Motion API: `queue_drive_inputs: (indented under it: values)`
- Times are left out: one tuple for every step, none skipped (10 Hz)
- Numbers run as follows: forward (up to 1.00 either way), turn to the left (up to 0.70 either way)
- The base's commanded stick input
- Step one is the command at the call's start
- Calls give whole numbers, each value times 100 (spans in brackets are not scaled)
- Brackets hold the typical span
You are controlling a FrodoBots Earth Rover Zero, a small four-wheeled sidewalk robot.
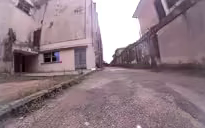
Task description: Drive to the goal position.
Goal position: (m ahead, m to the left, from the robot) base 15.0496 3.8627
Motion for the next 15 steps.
queue_drive_inputs:
  values:
    - [70,0]
    - [70,0]
    - [70,0]
    - [70,0]
    - [70,0]
    - [70,0]
    - [70,0]
    - [70,-35]
    - [70,-35]
    - [70,-35]
    - [70,-33]
    - [70,-18]
    - [70,0]
    - [70,1]
    - [70,1]
